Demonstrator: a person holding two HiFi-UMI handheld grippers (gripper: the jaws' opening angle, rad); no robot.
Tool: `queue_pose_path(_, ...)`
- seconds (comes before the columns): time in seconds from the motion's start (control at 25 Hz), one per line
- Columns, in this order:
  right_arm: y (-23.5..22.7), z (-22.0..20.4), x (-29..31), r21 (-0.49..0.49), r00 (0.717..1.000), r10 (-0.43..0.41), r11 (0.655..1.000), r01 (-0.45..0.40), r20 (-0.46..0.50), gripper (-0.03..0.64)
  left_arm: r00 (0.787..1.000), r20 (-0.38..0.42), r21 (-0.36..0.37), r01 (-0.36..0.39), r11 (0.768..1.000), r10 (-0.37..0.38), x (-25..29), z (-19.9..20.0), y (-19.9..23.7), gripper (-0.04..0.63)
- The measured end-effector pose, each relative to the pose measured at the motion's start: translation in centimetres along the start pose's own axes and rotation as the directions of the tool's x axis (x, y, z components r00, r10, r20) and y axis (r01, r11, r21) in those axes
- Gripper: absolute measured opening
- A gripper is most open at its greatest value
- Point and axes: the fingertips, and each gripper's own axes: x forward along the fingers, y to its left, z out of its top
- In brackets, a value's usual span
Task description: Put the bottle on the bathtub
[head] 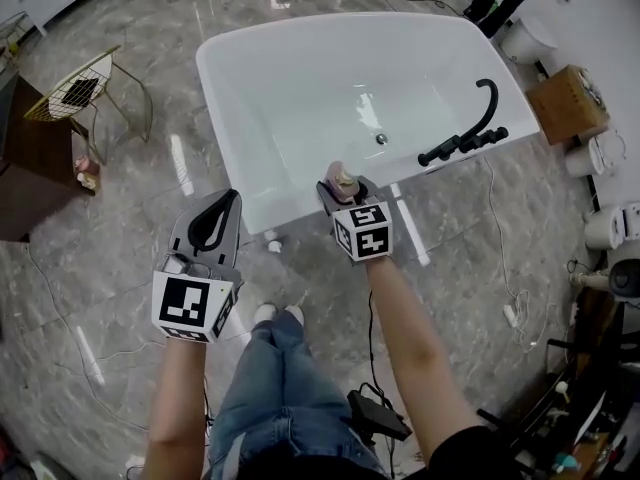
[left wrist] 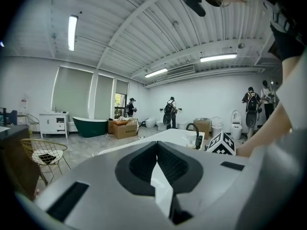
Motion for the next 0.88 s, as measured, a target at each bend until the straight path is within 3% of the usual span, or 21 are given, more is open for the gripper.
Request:
queue_pose_path(0.68,-2.3,-4.8,6.1,0.007,0.997,-0.029,1.000,0.030,-0.075,0.231,0.998,-0.059,0.015,-0.020,1.000,0.021,0.1,-3.4,1.7,0.011)
queue_pose_path(0.88,-2.5,-5.4,6.3,0.022,0.999,-0.031,0.999,0.032,-0.045,0.232,0.996,-0.092,0.004,0.001,1.000,-0.001,0.1,-4.6,1.0,0.011)
